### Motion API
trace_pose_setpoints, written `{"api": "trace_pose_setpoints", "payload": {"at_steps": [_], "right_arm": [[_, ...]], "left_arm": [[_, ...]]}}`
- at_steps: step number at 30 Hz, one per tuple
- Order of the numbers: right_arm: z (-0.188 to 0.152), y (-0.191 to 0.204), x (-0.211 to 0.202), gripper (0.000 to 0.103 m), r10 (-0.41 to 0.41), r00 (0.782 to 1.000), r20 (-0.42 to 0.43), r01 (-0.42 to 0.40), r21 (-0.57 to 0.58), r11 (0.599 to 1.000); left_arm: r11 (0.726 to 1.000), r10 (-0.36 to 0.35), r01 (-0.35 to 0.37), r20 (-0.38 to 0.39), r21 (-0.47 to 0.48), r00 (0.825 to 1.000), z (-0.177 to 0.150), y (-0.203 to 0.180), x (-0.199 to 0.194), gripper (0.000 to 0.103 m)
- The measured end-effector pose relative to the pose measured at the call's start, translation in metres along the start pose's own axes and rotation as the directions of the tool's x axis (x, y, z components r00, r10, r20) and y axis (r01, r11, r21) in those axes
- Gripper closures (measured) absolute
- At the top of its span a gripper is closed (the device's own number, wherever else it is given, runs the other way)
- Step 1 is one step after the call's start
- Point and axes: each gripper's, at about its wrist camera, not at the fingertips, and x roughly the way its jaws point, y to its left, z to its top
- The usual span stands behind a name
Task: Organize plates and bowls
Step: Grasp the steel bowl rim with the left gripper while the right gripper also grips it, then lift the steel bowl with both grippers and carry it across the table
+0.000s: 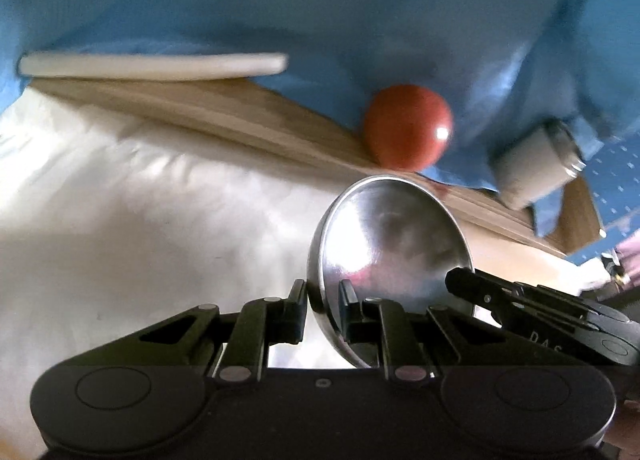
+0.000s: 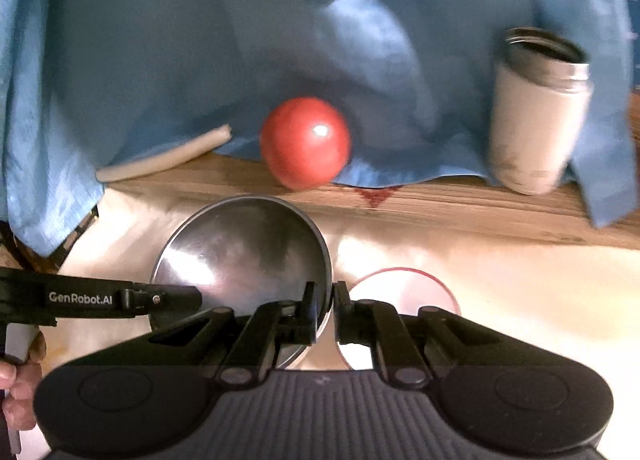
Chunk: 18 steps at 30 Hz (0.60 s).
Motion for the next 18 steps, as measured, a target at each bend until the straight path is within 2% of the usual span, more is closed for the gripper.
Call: {"api": "trace_pose_setpoints", "payload": {"at_steps": [5,10,13,18], "right_arm": [[-0.016,-0.025,-0.036,0.094,-0.037,0.999,0.039,0.034,0.083,0.996],[-0.044,-0.058,-0.073,0.093,-0.116,0.992,0.049,0.104,0.201,0.974],[-0.067,-0.079,-0.095,0.093,-0.169,0.985,0.038,0.152,0.270,0.951],[-0.106,-0.104,-0.119,0.093,-0.234,0.972,-0.014,0.221,0.377,0.900]], "left_arm": [[0.995,-0.052,0.053,-0.024,0.081,0.998,-0.005,-0.032,-0.002,0.086],[0.971,-0.115,0.133,-0.100,0.199,0.988,-0.017,-0.074,0.009,0.086],[0.946,-0.142,0.185,-0.173,0.267,0.975,-0.031,-0.101,0.021,0.086],[0.889,-0.156,0.266,-0.302,0.371,0.941,-0.058,-0.140,0.042,0.085]]}}
